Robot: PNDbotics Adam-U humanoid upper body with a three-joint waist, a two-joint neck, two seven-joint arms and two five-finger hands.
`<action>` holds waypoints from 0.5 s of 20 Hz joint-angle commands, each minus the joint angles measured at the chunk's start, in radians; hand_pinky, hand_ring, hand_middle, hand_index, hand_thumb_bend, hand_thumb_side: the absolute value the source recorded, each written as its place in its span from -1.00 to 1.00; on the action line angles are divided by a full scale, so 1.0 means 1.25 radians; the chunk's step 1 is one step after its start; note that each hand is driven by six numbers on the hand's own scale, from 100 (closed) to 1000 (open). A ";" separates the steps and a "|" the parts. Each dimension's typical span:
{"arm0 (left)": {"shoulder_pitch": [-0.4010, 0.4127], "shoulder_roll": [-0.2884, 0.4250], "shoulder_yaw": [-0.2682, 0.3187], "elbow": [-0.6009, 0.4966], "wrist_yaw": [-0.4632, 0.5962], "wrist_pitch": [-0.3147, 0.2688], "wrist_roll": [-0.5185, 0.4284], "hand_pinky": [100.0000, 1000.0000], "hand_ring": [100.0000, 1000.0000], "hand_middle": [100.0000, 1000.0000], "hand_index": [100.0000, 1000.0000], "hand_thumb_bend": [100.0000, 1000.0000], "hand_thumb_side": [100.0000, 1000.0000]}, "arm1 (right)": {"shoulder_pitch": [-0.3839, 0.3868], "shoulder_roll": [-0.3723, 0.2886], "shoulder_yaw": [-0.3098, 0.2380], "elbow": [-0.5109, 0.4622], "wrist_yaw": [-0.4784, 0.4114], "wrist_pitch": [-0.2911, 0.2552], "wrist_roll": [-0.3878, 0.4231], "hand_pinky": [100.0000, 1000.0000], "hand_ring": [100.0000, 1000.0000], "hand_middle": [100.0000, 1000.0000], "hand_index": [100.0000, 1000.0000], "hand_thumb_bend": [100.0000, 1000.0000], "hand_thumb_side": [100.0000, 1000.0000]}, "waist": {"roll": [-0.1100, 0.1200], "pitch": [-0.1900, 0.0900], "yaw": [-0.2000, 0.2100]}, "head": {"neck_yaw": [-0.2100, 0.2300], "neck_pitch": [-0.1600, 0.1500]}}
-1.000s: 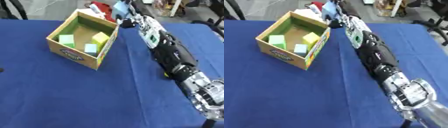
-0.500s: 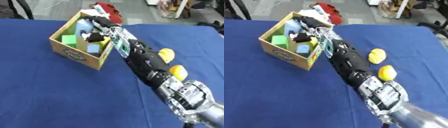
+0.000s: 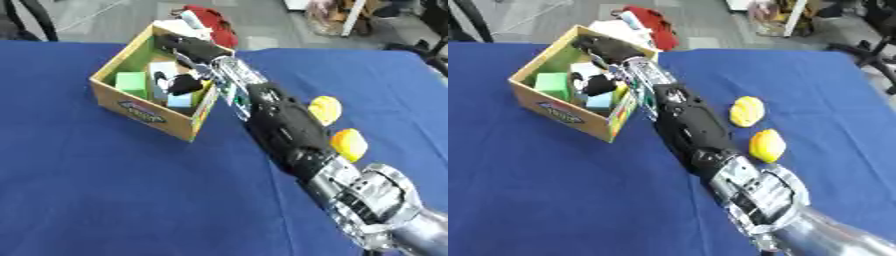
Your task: Pick up objects on the table and place them in the box.
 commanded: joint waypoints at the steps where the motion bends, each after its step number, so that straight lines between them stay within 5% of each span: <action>1: 0.001 0.009 0.012 -0.011 -0.001 -0.001 0.007 0.31 0.05 0.06 0.52 -1.00 0.33 | 0.004 -0.083 0.022 -0.107 -0.110 -0.040 0.036 0.69 0.82 0.95 1.00 -1.00 0.14 | 0.006 -0.028 -0.013 | 0.015 0.006; 10: 0.013 0.016 0.023 -0.011 -0.011 0.000 0.021 0.31 0.06 0.06 0.52 -1.00 0.33 | 0.206 -0.350 0.062 -0.441 -0.473 -0.022 0.122 0.62 0.70 0.78 1.00 -1.00 0.04 | -0.001 -0.031 -0.075 | 0.045 0.015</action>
